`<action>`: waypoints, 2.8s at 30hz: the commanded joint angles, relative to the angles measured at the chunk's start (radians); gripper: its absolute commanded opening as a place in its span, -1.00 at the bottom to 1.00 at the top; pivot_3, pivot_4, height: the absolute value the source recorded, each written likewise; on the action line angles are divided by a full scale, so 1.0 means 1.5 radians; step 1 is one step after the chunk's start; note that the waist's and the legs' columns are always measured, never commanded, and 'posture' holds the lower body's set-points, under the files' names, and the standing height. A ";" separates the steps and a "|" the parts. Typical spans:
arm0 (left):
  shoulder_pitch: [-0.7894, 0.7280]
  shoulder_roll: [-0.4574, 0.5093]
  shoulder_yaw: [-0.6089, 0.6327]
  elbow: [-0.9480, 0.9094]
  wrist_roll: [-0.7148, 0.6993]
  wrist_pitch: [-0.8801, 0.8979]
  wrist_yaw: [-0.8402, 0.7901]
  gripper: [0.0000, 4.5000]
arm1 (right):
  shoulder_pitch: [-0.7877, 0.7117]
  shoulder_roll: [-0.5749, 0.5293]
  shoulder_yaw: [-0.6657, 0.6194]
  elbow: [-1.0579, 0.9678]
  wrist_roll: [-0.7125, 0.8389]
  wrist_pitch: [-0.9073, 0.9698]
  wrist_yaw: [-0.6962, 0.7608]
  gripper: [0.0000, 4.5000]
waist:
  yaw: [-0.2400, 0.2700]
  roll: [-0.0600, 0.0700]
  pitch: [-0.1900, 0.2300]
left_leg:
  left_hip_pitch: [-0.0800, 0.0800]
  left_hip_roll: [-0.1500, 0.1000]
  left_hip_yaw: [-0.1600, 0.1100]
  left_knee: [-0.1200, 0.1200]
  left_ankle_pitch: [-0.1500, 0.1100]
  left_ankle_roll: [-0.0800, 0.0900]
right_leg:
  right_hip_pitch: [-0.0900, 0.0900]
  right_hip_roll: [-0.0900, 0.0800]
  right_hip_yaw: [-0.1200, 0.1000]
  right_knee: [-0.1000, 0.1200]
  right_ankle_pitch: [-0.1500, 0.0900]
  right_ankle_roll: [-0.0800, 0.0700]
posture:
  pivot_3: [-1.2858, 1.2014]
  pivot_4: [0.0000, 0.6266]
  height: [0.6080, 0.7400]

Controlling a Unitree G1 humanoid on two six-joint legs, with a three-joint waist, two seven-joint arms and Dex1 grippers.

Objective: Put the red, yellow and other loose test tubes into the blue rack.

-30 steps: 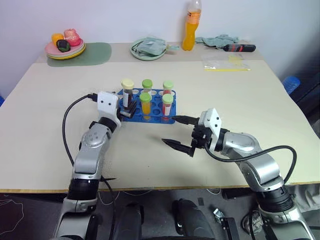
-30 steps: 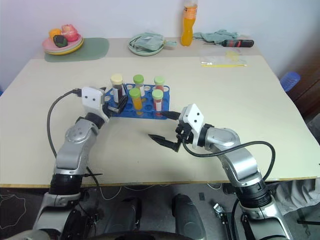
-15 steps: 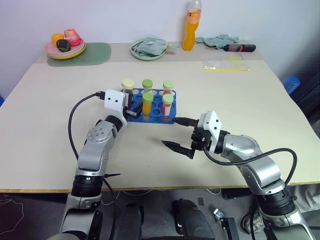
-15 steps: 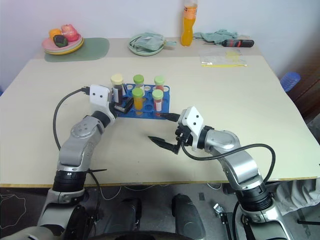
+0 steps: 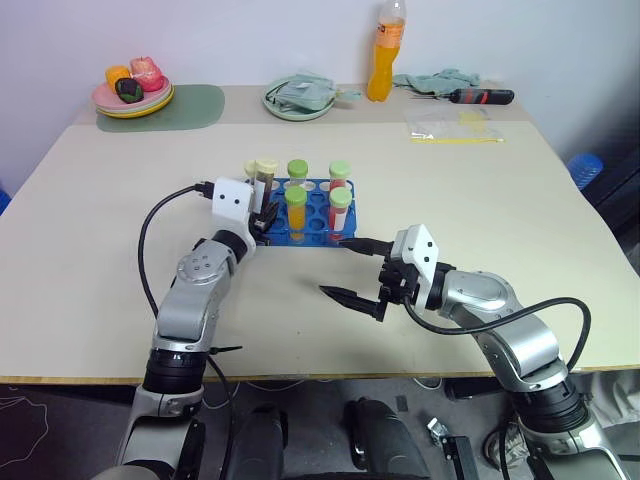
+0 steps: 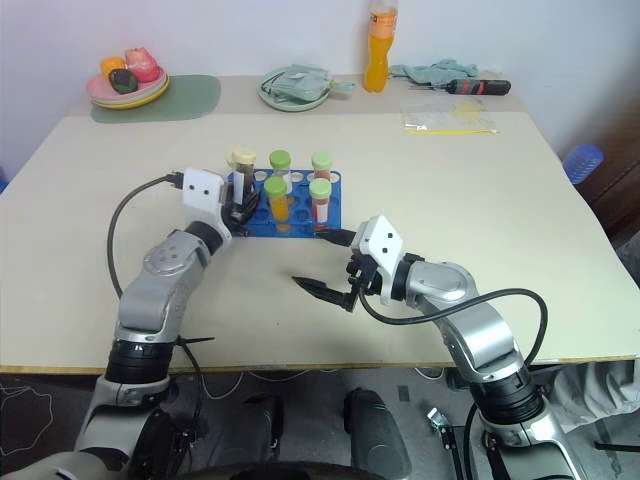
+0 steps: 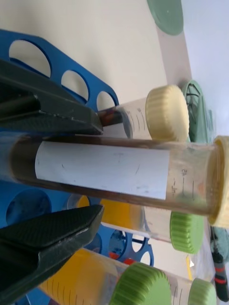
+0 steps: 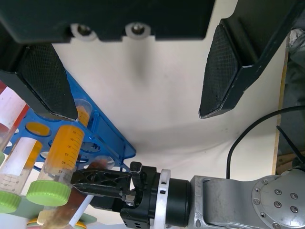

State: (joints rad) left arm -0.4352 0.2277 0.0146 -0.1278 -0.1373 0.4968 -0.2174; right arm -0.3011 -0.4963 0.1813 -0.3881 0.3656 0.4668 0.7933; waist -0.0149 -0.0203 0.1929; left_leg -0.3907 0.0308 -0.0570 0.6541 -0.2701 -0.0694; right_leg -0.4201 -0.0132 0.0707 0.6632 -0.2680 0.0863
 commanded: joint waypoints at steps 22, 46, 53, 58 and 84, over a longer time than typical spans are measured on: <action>0.024 0.002 -0.002 -0.033 0.014 -0.035 -0.007 -0.01 | -0.006 0.004 0.003 -0.023 0.004 -0.006 0.000 1.00 | -0.001 0.000 0.000 | 0.000 0.000 0.000 0.000 0.000 0.000 | 0.000 0.000 0.000 0.000 0.000 0.000 | 0.03 -0.52 1.00; -0.155 0.076 -0.029 -0.070 0.006 0.318 -0.052 -0.01 | -0.003 0.011 0.008 -0.026 0.004 -0.004 -0.008 1.00 | -0.003 0.000 0.000 | 0.000 0.000 0.000 0.000 0.000 0.000 | 0.000 0.000 0.000 0.000 0.000 0.000 | 0.03 -0.52 1.00; -0.169 0.061 -0.017 -0.056 -0.008 0.359 -0.053 -0.01 | -0.001 0.012 0.010 -0.028 0.004 -0.004 -0.013 1.00 | -0.002 0.000 0.000 | 0.000 0.000 0.000 0.000 0.000 0.000 | 0.000 0.000 0.000 0.000 0.000 0.000 | 0.03 -0.52 1.00; -0.173 0.060 -0.012 -0.052 -0.013 0.361 -0.050 -0.54 | 0.000 0.011 0.011 -0.029 0.004 -0.004 -0.015 1.00 | -0.002 0.000 0.000 | 0.000 0.000 0.000 0.000 0.000 0.000 | 0.000 0.000 0.000 0.000 0.000 0.000 | 0.03 -0.52 1.00; 0.083 0.004 0.031 -0.081 0.027 -0.193 -0.017 -0.63 | -0.016 0.012 0.013 -0.009 0.000 -0.013 -0.001 1.00 | 0.001 0.000 0.000 | 0.000 0.000 0.000 0.000 0.000 0.000 | 0.000 0.000 0.000 0.000 0.000 0.000 | 0.03 -0.52 1.00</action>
State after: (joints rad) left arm -0.3121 0.2298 0.0598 -0.2490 -0.1207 0.3040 -0.2483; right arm -0.3110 -0.4850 0.2052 -0.3872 0.3653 0.4665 0.7887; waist -0.0139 -0.0206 0.1931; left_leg -0.3908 0.0309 -0.0566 0.6534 -0.2701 -0.0694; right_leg -0.4207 -0.0135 0.0709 0.6629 -0.2681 0.0862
